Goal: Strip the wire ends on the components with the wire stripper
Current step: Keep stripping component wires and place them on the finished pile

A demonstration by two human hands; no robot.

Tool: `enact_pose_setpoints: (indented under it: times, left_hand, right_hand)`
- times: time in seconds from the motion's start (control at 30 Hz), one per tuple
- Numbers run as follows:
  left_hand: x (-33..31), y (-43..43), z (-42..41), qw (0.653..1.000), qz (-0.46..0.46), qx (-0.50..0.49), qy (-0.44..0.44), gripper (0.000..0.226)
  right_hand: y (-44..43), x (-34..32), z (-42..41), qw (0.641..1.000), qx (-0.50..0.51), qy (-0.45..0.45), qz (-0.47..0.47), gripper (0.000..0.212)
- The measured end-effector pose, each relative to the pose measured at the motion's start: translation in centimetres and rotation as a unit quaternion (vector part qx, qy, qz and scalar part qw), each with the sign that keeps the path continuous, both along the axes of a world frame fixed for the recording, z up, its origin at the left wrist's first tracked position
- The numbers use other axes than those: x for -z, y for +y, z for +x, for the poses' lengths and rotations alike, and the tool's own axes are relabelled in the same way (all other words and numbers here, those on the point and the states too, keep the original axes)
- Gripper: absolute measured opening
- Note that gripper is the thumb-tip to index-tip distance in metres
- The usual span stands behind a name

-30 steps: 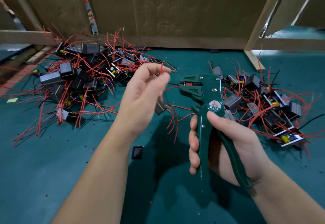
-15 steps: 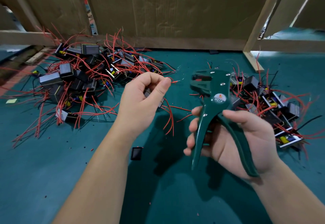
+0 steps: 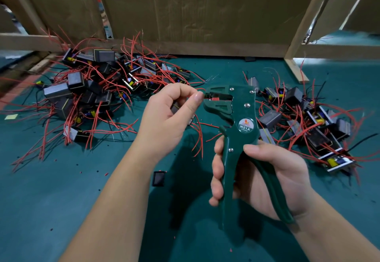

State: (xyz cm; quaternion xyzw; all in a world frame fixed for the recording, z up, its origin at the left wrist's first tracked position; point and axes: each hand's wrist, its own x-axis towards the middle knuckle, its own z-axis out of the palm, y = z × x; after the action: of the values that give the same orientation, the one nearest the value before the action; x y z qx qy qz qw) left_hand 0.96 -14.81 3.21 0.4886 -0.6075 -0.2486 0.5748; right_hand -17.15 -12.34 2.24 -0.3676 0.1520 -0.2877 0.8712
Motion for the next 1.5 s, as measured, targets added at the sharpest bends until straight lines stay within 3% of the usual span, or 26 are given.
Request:
enact_pose_setpoints:
  times: [0.17,0.33,0.47,0.57,0.63,0.7,0.77,0.87,0.97,1.07,1.13,1.17,1.2,1.27,1.4,1.5]
  left_hand:
    - [0.0,0.0,-0.4,1.0,-0.001,0.013,0.012,0.025]
    - [0.7,-0.2,-0.2,0.996,0.025,0.007,0.08,0.035]
    - [1.0,-0.8,-0.3,0.99,0.062,0.006,0.126,0.049]
    - [1.2,-1.1,-0.9,0.99,0.074,0.0,0.12,0.052]
    - [1.1,-1.3,-1.1,0.983,0.07,-0.001,0.168,0.054]
    - [1.2,-1.2,-1.0,0.961,0.068,0.069,0.259,0.06]
    - [1.1,-1.1,-1.6,0.941,0.077,0.16,0.288,0.065]
    - [1.0,-1.7,-2.9,0.939,0.137,0.151,0.276,0.05]
    - [1.2,-1.8,-2.5,0.941,0.116,0.158,0.277,0.043]
    - [1.1,-0.6,-1.6,0.931,0.067,0.221,0.283,0.063]
    - [0.8,-0.6,-1.1,0.975,0.067,0.094,0.19,0.047]
    - [0.7,-0.9,-0.7,0.995,0.046,-0.005,0.089,0.031]
    - [0.9,-1.1,0.0,0.995,0.015,-0.098,-0.02,0.018]
    - [2.0,-1.4,1.4,0.962,0.022,-0.218,-0.16,0.023]
    - [3.4,-1.5,1.5,0.893,0.241,-0.263,-0.273,0.035]
    - [4.2,-1.6,1.1,0.871,0.264,-0.215,-0.355,0.032]
  right_hand:
    - [0.3,-0.2,0.1,0.998,0.045,0.046,-0.009,0.041]
    - [1.0,-0.2,0.5,0.993,0.076,0.081,-0.034,0.047]
    - [0.9,-0.1,1.1,0.979,0.159,0.125,-0.025,0.029]
    - [0.4,-0.3,1.5,0.984,0.167,0.06,0.026,0.028]
    - [0.2,-0.4,1.3,0.986,0.16,0.005,0.051,0.034]
    - [0.0,-0.5,1.0,0.987,0.135,-0.036,0.076,0.042]
    - [-0.2,-0.5,0.8,0.988,0.116,-0.056,0.087,0.054]
    - [-0.4,-0.5,0.5,0.988,0.115,-0.064,0.075,0.063]
    - [-0.6,-0.4,0.0,0.989,0.131,-0.052,0.033,0.068]
    - [-0.8,-0.2,-0.3,0.982,0.183,-0.048,-0.019,0.066]
    - [-1.2,-0.2,-0.7,0.959,0.274,-0.018,-0.069,0.047]
    - [-1.5,-0.3,-1.0,0.942,0.323,0.009,-0.093,0.038]
    - [-1.8,-0.4,-1.3,0.922,0.368,0.04,-0.111,0.029]
    - [-2.4,-0.3,-2.2,0.884,0.434,0.112,-0.131,0.016]
    - [-2.9,0.4,-2.8,0.842,0.48,0.197,-0.147,0.017]
    - [-2.8,0.4,-2.6,0.836,0.484,0.196,-0.172,0.025]
